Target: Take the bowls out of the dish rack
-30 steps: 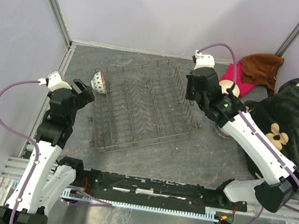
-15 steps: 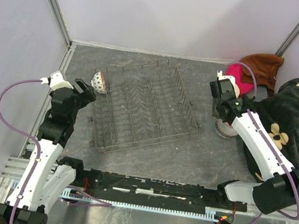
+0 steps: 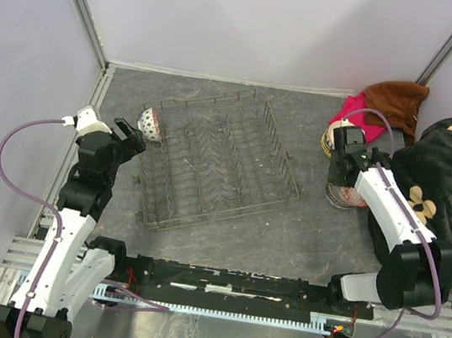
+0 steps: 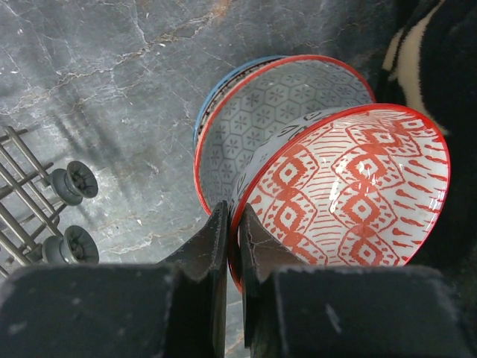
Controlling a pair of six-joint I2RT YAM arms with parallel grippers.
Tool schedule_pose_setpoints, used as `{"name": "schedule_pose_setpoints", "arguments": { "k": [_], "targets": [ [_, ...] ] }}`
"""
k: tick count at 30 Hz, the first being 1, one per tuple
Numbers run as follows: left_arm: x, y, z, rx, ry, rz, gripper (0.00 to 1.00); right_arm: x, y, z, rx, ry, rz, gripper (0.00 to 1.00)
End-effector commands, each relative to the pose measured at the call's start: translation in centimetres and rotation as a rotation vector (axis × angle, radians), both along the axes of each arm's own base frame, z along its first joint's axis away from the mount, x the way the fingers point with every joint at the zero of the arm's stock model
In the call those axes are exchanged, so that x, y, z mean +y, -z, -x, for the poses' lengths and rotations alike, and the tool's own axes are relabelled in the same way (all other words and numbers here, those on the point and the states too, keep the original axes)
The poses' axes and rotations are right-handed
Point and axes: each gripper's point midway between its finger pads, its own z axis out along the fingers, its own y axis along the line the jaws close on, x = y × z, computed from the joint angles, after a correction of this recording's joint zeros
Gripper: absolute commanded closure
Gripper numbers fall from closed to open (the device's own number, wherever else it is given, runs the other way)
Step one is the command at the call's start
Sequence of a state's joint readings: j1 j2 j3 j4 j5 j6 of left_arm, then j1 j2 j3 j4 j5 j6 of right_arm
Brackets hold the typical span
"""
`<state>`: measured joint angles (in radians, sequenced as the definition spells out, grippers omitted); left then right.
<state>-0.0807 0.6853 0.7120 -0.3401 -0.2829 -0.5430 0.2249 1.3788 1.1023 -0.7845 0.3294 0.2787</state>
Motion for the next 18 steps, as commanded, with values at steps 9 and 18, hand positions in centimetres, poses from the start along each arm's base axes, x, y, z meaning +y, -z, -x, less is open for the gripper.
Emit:
{"name": "schedule_pose_setpoints", "arguments": {
  "k": [9, 18],
  "targets": [
    [-0.3, -1.4, -0.9, -0.057, -0.002, 0.035, 0.1, 0.6, 1.2, -3.5, -0.064, 0.013, -0.058, 0.99],
    [-0.2, -1.4, -0.9, -0.054, -0.005, 0.032, 0.1, 0.7, 1.7, -3.5, -0.064, 0.035, -0.094, 0.8]
  ]
}}
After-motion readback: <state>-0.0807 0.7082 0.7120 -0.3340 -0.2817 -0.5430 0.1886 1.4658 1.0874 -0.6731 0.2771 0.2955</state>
